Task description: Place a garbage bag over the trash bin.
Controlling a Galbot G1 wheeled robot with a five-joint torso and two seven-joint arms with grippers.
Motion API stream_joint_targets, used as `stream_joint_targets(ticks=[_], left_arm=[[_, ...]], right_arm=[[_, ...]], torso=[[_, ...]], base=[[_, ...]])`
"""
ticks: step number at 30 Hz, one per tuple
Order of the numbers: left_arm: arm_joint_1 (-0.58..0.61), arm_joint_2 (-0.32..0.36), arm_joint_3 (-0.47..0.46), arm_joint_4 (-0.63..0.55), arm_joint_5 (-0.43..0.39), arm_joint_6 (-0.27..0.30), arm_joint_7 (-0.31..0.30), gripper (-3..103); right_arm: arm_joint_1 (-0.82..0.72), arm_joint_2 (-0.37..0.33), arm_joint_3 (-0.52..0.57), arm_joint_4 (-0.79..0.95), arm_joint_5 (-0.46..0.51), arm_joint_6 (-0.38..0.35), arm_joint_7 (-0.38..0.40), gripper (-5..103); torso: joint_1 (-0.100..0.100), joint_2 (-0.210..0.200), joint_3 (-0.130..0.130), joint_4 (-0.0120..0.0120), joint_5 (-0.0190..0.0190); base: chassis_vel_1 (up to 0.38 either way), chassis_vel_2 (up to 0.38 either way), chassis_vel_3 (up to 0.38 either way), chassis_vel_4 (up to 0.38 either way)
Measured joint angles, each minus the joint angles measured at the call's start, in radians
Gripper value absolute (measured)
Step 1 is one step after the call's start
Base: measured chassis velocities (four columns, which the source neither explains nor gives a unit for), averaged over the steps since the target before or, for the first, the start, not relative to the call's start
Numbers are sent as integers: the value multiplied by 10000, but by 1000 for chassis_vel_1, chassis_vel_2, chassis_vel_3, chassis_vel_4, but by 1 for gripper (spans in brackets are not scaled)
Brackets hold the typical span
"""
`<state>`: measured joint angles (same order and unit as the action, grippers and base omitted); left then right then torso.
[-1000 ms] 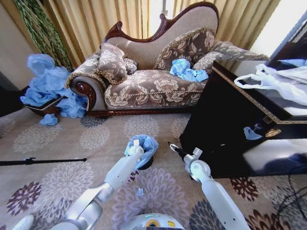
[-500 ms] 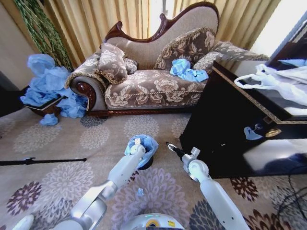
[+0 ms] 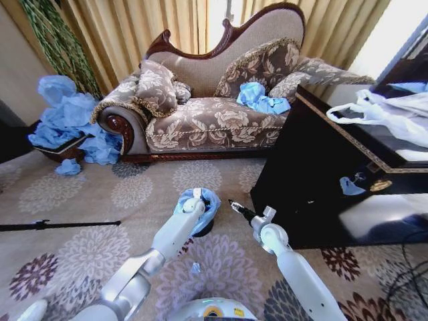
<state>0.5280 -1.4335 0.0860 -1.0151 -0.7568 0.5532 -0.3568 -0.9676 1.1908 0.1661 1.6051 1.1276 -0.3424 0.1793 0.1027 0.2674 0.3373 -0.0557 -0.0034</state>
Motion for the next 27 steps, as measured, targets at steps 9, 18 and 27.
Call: stream_joint_targets(ticks=[9, 18, 27], left_arm=[[500, 133, -279, 371, 88, 44, -314, 0], [422, 10, -675, 733, -261, 150, -515, 0], [460, -158, -643, 272, -329, 208, -528, 0]], right_arm=[[224, 36, -235, -260, -7, 23, -101, 100], [556, 256, -647, -559, -103, 112, -136, 100], [648, 352, -804, -622, -179, 148, -125, 100]], torso=[[-1, 1, -3, -2, -1], [-4, 5, -7, 11, 9], [8, -5, 9, -8, -9]], base=[[0, 0, 0, 0], [0, 0, 0, 0], [0, 0, 0, 0]])
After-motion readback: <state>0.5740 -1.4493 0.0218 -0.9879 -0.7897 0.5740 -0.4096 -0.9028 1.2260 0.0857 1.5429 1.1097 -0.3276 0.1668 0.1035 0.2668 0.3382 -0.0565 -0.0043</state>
